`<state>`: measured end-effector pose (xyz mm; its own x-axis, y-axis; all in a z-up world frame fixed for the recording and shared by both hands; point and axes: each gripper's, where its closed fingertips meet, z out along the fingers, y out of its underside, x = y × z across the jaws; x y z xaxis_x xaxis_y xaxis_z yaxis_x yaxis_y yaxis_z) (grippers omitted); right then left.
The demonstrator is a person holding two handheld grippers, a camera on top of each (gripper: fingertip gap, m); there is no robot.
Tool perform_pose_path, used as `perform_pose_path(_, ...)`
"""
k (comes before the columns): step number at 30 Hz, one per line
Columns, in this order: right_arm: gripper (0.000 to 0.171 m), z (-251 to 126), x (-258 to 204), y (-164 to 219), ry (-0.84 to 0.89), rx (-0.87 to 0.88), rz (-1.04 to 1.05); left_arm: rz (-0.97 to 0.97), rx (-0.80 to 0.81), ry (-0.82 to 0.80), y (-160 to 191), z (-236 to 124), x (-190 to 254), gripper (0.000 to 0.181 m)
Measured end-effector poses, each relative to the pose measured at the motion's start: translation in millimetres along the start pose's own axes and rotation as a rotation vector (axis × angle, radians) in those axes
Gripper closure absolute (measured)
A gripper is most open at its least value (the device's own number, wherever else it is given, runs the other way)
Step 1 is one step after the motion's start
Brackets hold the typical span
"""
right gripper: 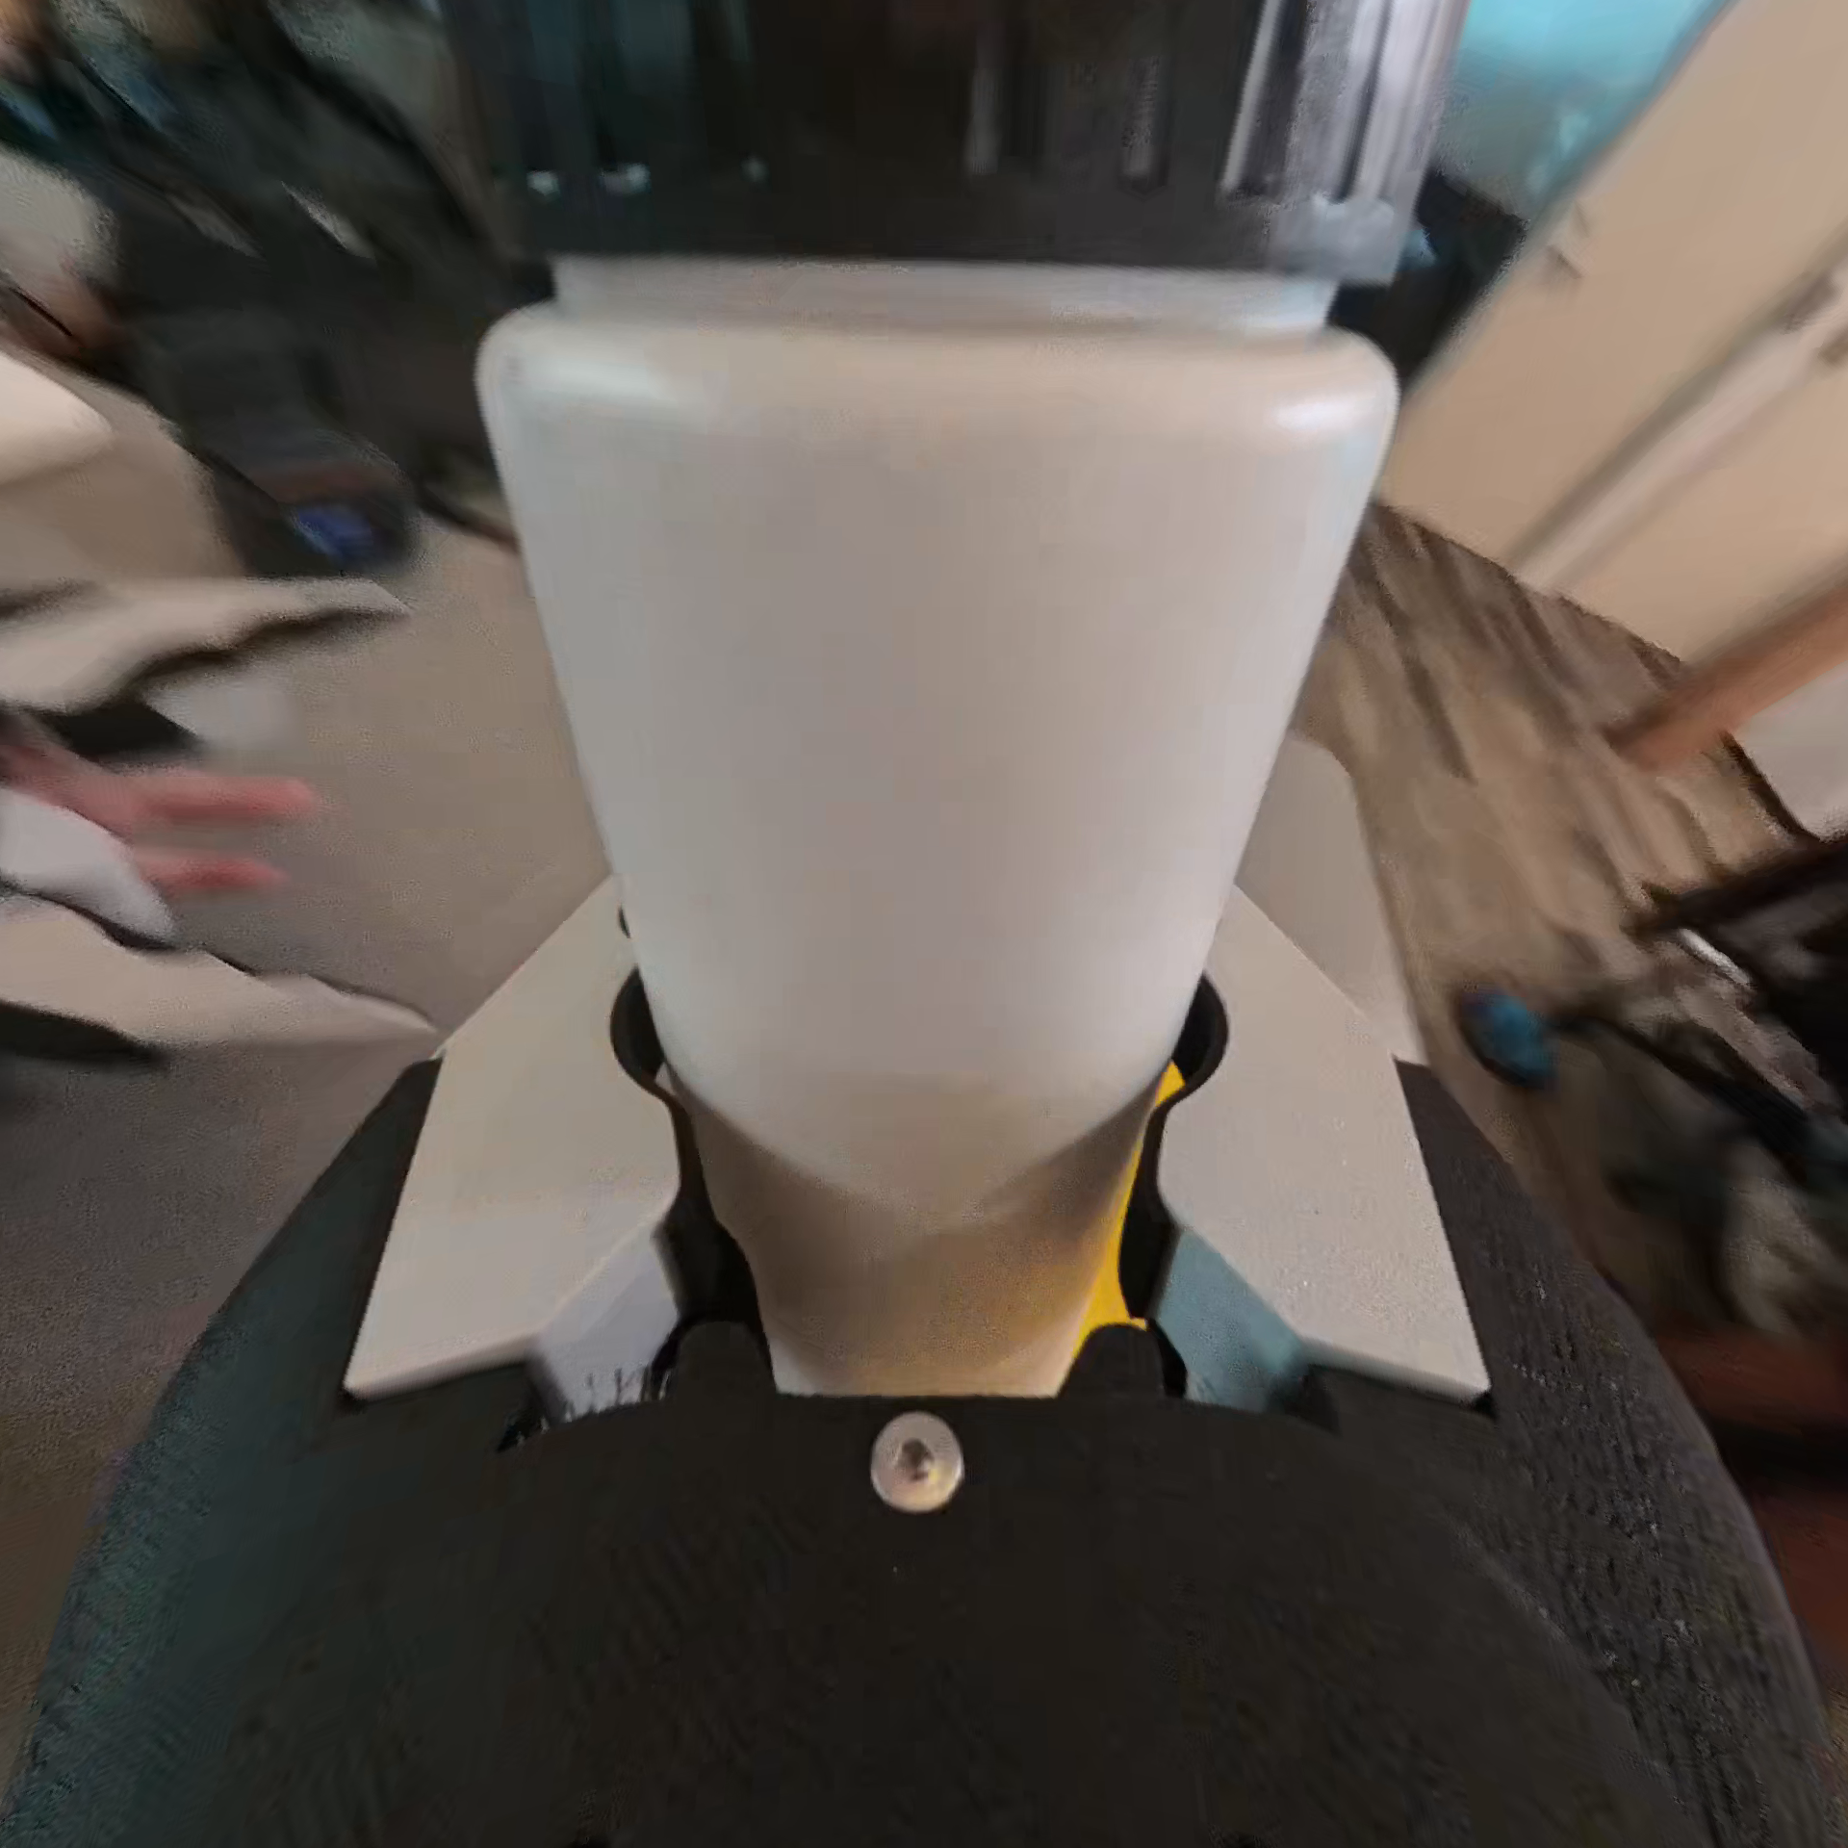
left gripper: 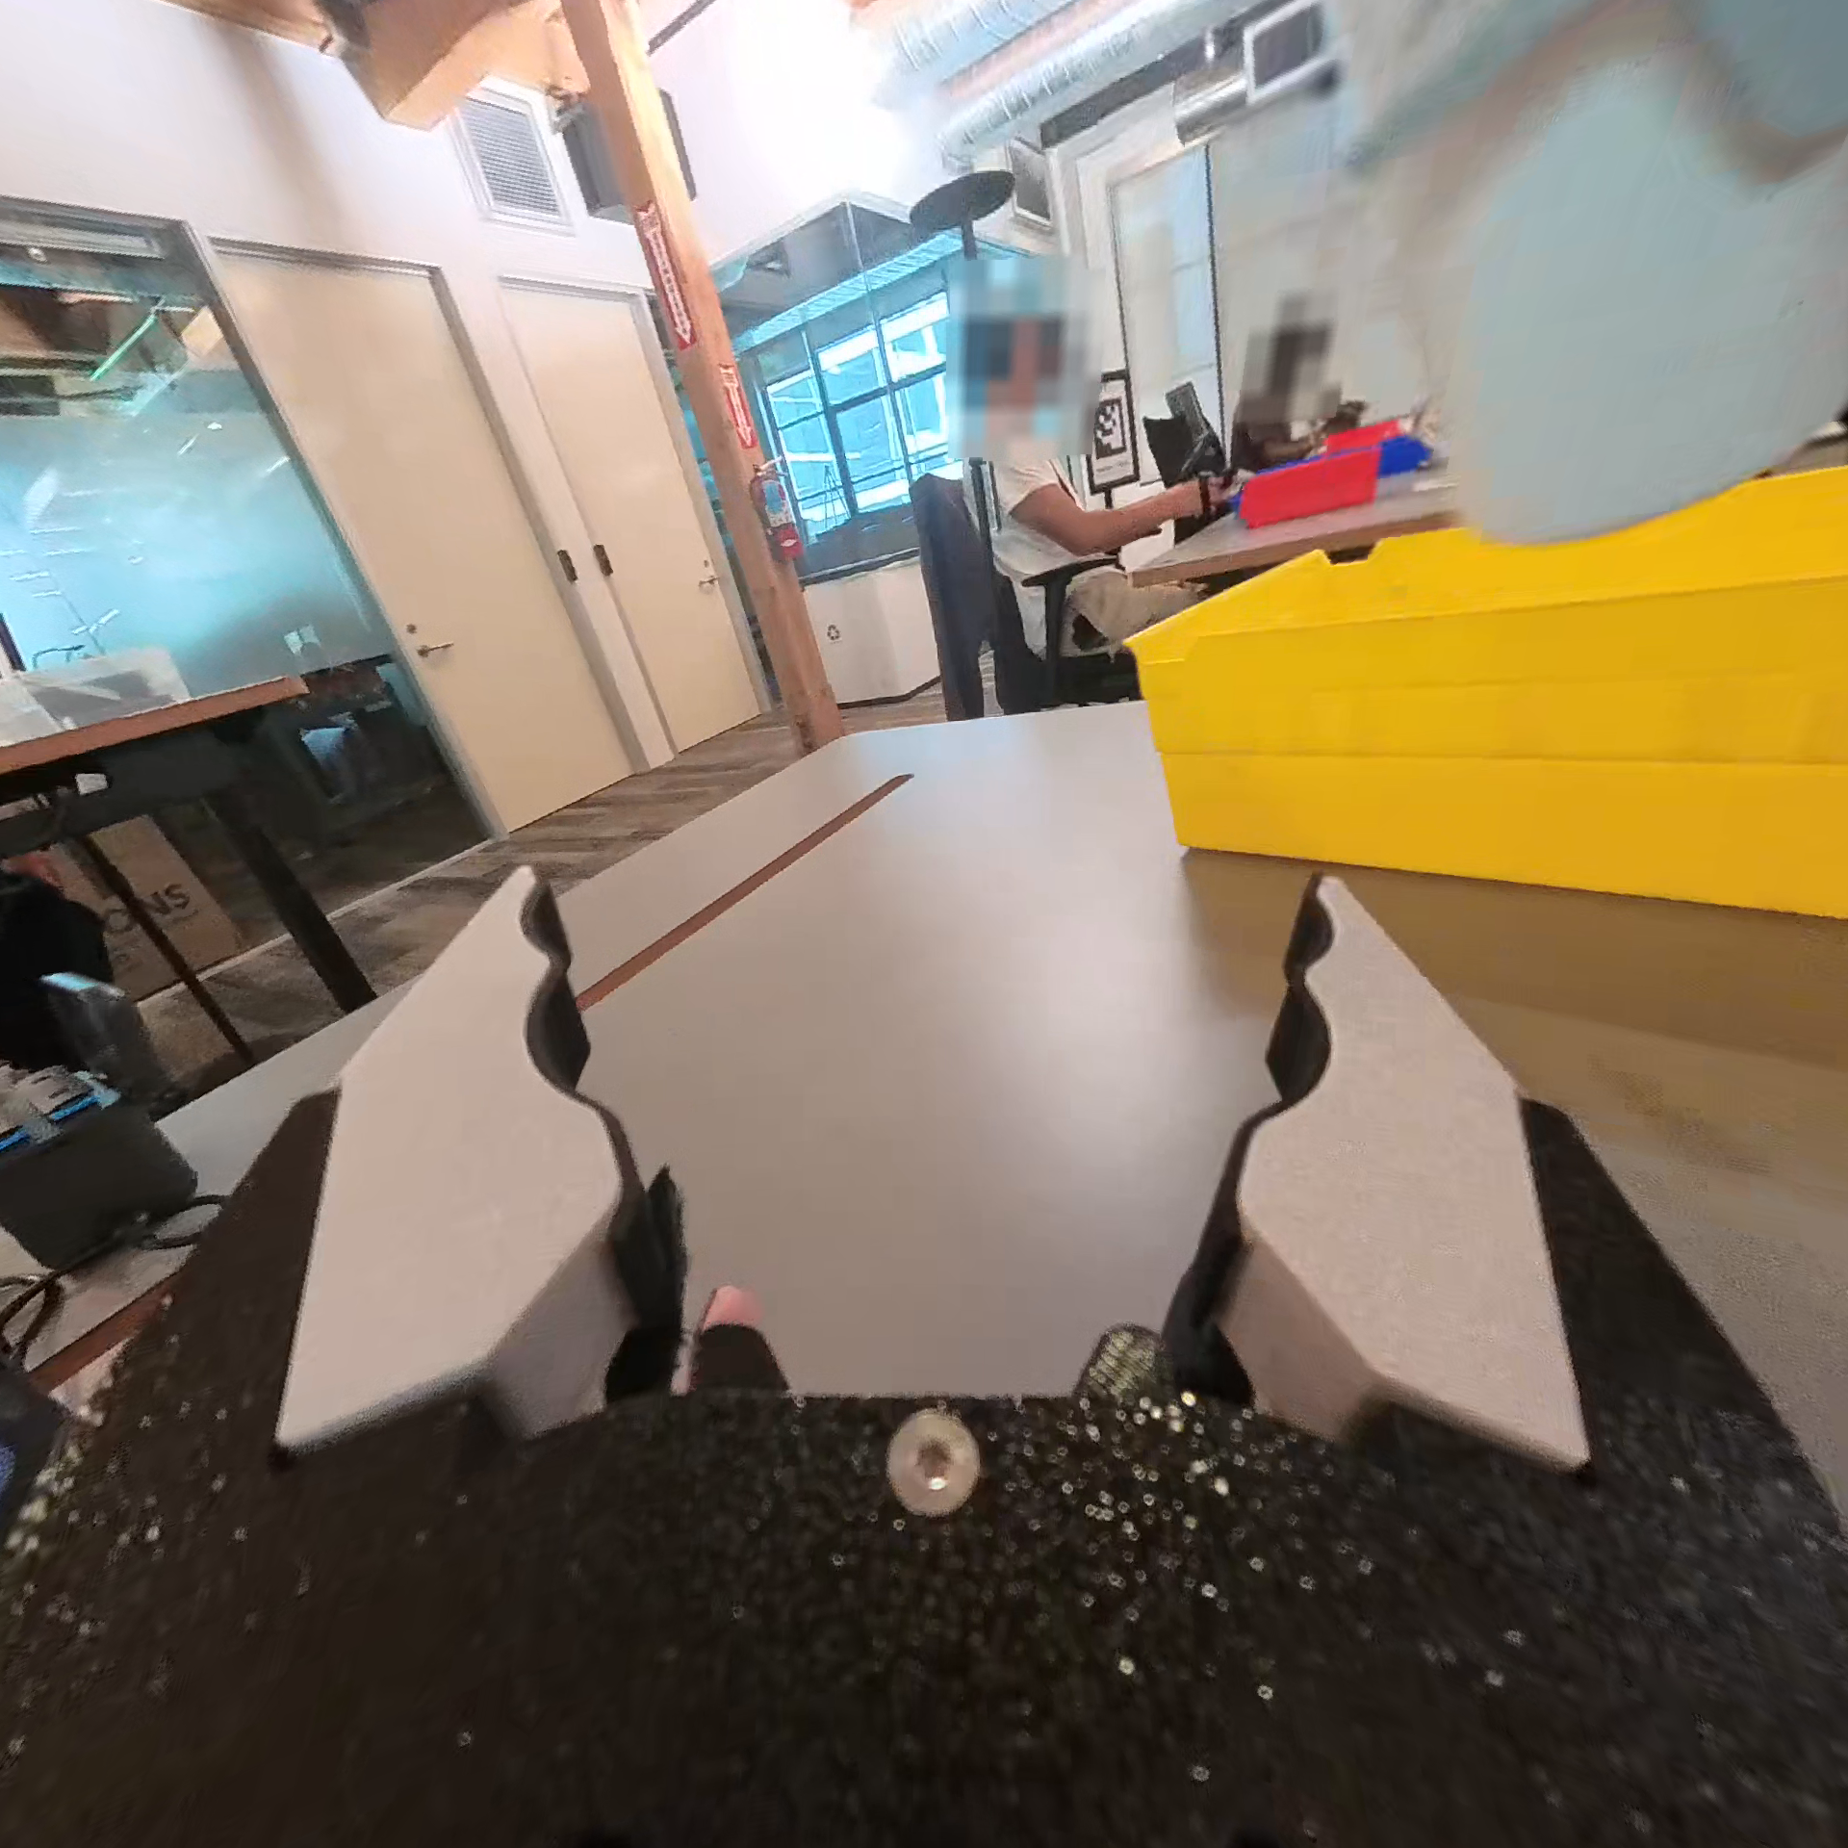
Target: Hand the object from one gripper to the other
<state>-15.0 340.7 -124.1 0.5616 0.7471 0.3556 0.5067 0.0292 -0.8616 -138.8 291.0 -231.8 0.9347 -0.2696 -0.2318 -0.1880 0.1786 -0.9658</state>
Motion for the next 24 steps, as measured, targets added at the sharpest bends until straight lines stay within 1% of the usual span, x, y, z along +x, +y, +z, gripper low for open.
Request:
perform_pose_path(3,0.069,-31,64,52,0.145,-0.246,0.053,-0.005,0.004,-0.007,0,-1,-2,0.049)
perform_pose_path(6,0.069,-41,93,109,0.174,-0.417,0.188,-0.01,-0.004,-0.007,1,0,-2,0.051)
perform_pose_path(10,0.069,-18,81,183,0.056,-0.637,0.324,-0.031,-0.014,-0.007,4,1,-4,0.053)
perform_pose_path(13,0.069,-4,50,224,-0.083,-0.824,0.346,-0.044,-0.01,-0.002,3,0,-4,0.055)
perform_pose_path(15,0.069,-1,35,240,-0.14,-0.92,0.355,-0.046,-0.012,0.0,4,-1,-4,0.057)
perform_pose_path(18,0.069,0,30,253,-0.146,-1.007,0.38,-0.044,-0.015,0.007,4,-1,-2,0.059)
perform_pose_path(23,0.069,4,24,262,-0.177,-1.041,0.4,-0.033,-0.021,0.021,5,0,1,0.059)
perform_pose_path(24,0.071,3,23,261,-0.186,-1.032,0.394,-0.033,-0.022,0.024,5,0,2,0.059)
